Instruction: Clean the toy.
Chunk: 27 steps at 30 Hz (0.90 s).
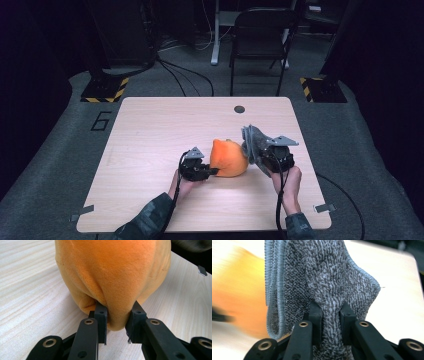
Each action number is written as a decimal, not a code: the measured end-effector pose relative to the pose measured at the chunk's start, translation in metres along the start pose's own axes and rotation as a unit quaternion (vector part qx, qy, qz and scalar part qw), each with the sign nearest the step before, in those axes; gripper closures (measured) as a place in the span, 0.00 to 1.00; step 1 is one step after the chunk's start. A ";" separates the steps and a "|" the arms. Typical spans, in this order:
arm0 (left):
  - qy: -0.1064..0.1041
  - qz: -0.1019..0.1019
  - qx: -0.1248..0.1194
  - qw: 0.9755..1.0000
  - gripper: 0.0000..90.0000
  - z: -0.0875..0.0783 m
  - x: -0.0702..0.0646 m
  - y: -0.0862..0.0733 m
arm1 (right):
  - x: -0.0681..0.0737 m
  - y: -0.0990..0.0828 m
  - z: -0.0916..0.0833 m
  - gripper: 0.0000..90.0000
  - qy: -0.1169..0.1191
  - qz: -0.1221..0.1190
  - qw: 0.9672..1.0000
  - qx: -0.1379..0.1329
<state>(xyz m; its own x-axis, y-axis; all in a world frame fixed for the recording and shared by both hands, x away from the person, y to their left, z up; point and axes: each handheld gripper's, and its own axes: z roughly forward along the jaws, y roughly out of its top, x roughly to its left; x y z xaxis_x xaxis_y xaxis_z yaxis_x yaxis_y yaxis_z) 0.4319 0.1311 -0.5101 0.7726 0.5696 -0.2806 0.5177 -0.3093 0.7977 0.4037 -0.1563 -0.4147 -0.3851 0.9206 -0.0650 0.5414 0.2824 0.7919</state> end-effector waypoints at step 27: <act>0.004 0.047 0.018 0.999 0.42 -0.001 -0.001 0.006 | 0.042 -0.010 0.039 0.87 0.013 -0.061 0.996 0.066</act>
<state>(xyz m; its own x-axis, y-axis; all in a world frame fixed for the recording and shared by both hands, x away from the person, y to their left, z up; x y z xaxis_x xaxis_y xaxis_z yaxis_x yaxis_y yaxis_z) 0.4339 0.1294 -0.5040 0.8161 0.5420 -0.2006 0.4556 -0.3899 0.8003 0.4109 -0.1100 -0.4490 -0.4726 0.8703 -0.1386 0.5825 0.4265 0.6919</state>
